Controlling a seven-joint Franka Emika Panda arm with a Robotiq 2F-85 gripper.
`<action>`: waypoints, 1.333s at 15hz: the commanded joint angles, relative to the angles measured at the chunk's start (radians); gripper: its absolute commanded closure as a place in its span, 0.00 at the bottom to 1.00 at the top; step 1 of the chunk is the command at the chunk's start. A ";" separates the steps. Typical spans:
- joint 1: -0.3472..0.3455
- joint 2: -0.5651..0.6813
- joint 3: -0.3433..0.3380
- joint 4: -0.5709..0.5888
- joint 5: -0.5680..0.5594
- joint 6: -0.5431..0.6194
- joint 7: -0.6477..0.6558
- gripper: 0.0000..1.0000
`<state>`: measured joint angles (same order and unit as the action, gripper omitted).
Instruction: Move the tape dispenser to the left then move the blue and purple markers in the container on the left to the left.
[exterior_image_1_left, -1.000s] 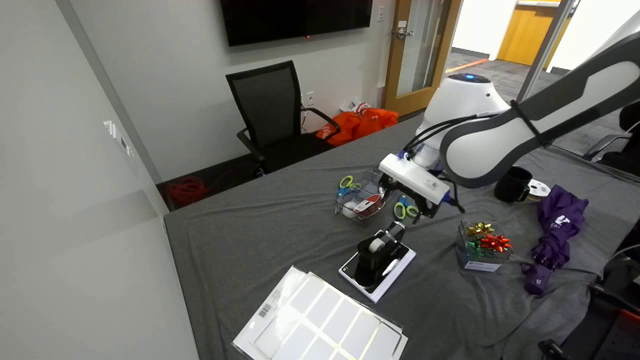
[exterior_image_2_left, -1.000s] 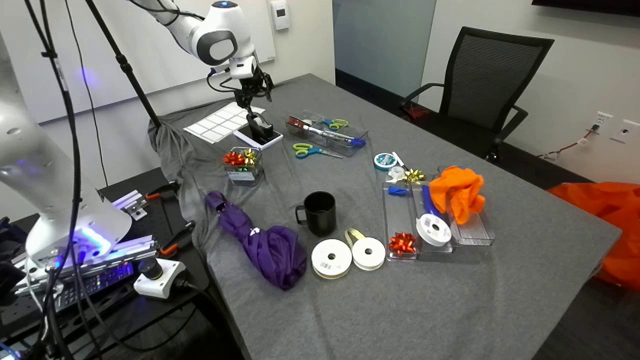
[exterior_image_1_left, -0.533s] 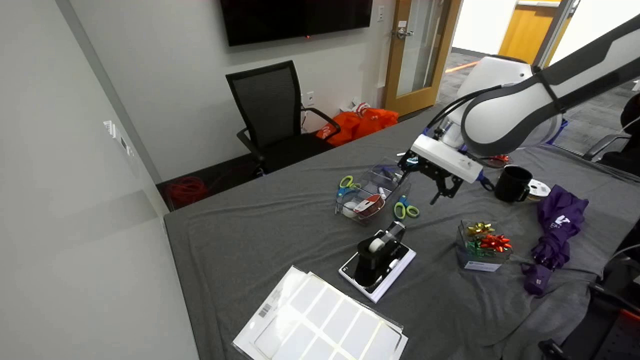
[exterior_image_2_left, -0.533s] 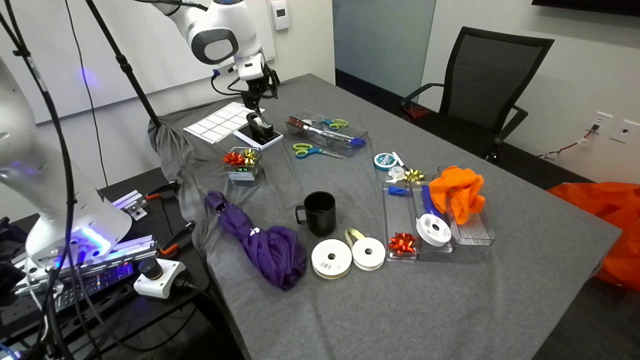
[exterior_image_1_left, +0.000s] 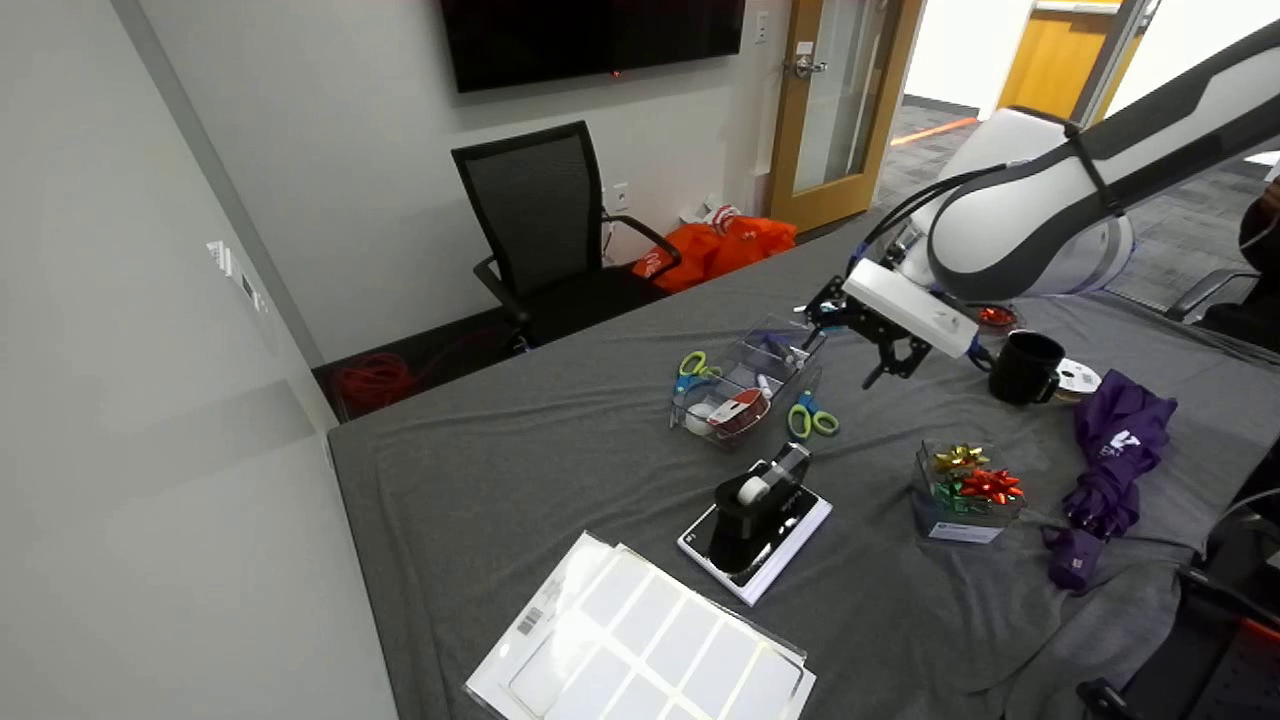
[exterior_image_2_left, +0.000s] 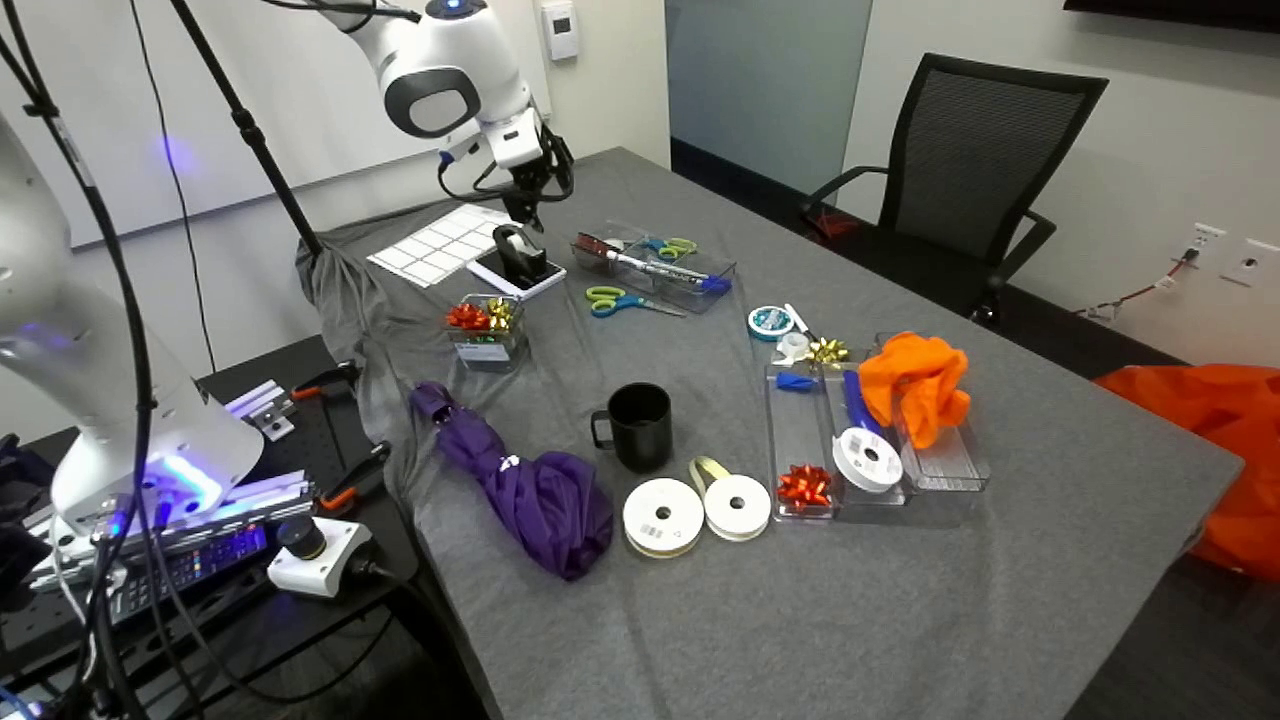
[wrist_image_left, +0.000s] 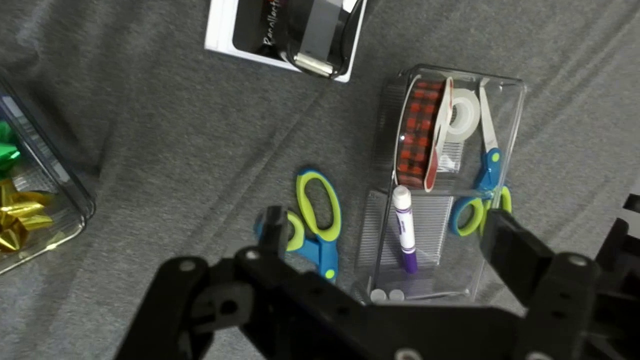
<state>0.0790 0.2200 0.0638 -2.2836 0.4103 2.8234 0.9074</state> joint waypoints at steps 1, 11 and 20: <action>-0.012 0.019 0.014 -0.010 0.053 0.087 -0.059 0.00; -0.007 0.020 -0.057 -0.023 -0.019 0.142 -0.140 0.00; -0.006 0.025 -0.080 -0.007 -0.021 0.146 -0.125 0.00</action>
<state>0.0791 0.2445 -0.0209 -2.2913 0.3857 2.9687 0.7881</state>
